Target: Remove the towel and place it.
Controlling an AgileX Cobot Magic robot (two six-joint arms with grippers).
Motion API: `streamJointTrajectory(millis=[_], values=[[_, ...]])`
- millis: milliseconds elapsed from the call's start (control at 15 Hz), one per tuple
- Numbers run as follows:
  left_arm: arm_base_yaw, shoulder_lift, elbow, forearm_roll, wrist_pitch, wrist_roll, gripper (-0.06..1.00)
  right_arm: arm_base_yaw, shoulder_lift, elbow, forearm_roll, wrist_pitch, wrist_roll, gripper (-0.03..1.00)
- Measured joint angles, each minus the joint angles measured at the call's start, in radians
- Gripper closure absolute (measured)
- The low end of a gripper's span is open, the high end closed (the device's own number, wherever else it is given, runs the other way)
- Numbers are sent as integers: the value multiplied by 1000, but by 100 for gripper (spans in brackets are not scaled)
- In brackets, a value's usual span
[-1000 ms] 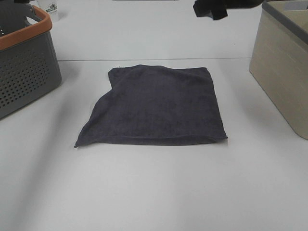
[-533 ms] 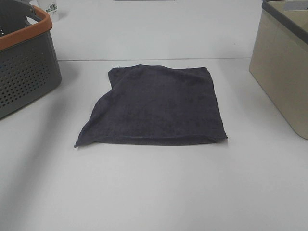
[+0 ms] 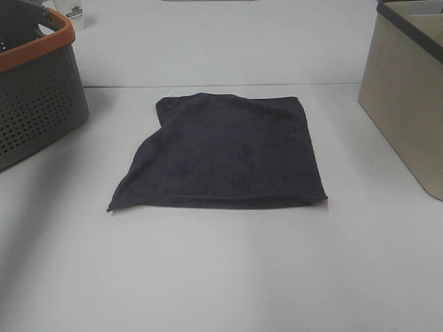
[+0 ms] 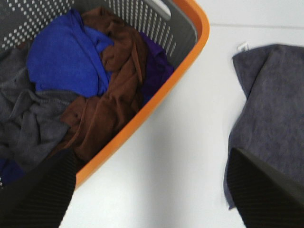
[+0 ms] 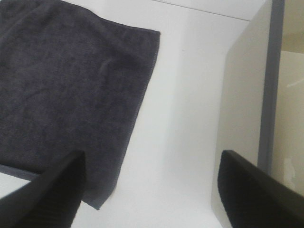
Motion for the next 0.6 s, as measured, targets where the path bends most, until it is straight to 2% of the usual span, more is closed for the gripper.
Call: streamJointTrajectory(millis=[133,267,600], values=[[0,-3,4,45,65,0,15,0,-25,24,-6,4,2,21],[0,-64,89,96,66,-17,15,0,-101,110,-4,3,-7,21],[0,-349,386,96,63,-57,15,0,-299,389,-4,6,-35,21]])
